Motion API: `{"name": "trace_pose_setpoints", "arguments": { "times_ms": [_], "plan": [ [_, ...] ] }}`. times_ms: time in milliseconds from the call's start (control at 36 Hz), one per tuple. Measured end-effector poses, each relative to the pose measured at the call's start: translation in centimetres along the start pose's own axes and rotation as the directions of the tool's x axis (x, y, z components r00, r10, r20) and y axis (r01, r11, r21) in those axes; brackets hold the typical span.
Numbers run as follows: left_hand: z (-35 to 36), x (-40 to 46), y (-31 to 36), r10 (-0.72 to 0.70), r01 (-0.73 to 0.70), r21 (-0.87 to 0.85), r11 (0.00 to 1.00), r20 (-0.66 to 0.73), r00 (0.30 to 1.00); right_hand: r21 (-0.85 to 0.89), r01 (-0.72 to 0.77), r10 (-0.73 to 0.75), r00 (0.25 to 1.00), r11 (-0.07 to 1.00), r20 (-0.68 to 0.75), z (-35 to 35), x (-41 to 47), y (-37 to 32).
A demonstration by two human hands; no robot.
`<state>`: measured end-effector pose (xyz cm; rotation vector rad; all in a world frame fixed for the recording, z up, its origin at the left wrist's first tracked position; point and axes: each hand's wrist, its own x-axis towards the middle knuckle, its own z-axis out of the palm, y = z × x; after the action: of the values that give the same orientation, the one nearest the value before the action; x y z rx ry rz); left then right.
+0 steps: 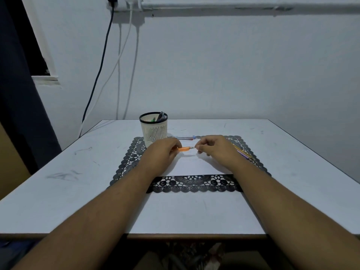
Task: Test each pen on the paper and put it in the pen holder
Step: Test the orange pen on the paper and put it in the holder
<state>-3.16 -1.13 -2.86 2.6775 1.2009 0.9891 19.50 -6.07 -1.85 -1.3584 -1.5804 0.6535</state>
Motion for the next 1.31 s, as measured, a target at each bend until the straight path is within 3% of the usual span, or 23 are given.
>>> {"name": "trace_pose_setpoints", "arguments": {
  "times_ms": [778, 944, 1083, 1167, 1306],
  "plan": [
    [0.4, 0.1, -0.3, 0.002, -0.001, -0.021, 1.0, 0.028, 1.0, -0.113, 0.037, -0.034, 0.999, 0.993, 0.029, 0.5, 0.3, 0.3],
    [0.4, 0.1, -0.7, -0.037, 0.038, -0.023, 0.999, 0.032, 0.999, -0.082, -0.012, 0.009, 0.999, 0.997, -0.032, 0.0, 0.2, 0.6],
    [0.3, 0.0, -0.7, -0.072, 0.073, -0.02, 0.997, 0.044, 0.996, -0.196, -0.02, 0.011, 0.999, 0.98, -0.047, 0.3, 0.3, 0.7],
    [0.5, 0.1, -0.6, -0.043, 0.043, 0.001, 0.999, 0.071, 0.997, -0.282, -0.022, 0.017, 1.0, 0.959, -0.02, 0.8, 0.4, 0.6],
    [0.6, 0.0, -0.7, 0.002, -0.008, 0.068, 0.998, 0.088, 0.996, -0.248, -0.051, 0.049, 0.999, 0.967, -0.014, 2.1, 1.1, 0.6]
  ]
}}
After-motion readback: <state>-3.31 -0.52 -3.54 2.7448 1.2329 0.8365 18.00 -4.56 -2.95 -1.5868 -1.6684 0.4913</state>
